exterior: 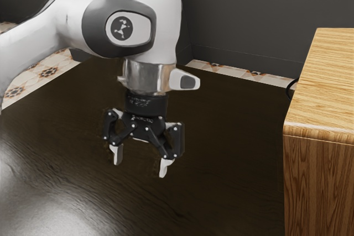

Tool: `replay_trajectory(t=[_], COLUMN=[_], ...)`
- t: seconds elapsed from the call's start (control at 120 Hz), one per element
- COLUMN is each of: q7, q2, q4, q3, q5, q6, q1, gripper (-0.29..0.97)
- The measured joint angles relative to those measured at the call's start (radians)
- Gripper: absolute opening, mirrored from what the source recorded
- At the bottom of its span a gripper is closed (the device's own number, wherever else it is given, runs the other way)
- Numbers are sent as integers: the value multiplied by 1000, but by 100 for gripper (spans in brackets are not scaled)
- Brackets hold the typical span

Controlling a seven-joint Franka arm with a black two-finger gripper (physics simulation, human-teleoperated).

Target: Pull the drawer handle with one arm to open the drawer

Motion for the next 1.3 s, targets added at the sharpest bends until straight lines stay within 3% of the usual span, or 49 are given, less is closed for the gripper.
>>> replay_trajectory(t=[0.108,0.317,0.45,0.55,0.742,0.933,1.067,1.158,1.3], q7=[-167,-415,-531,-565,-502,-271,-149,-88,-38], q2=[-5,-68,-49,-44,-19,37,-182,-210,-216], q4=[-5,13,53,51,29,46,-262,-302,-310], q3=[8,39,23,-101,-145,-145,-158,-160,-160], q5=[-5,42,64,69,70,84,91,89,67], q6=[152,287,357,459,551,586,712,778,834], q1=[-54,-19,69,242,349,238,154,205,211], gripper=[68,68,68,68,68,68,68,68,68])
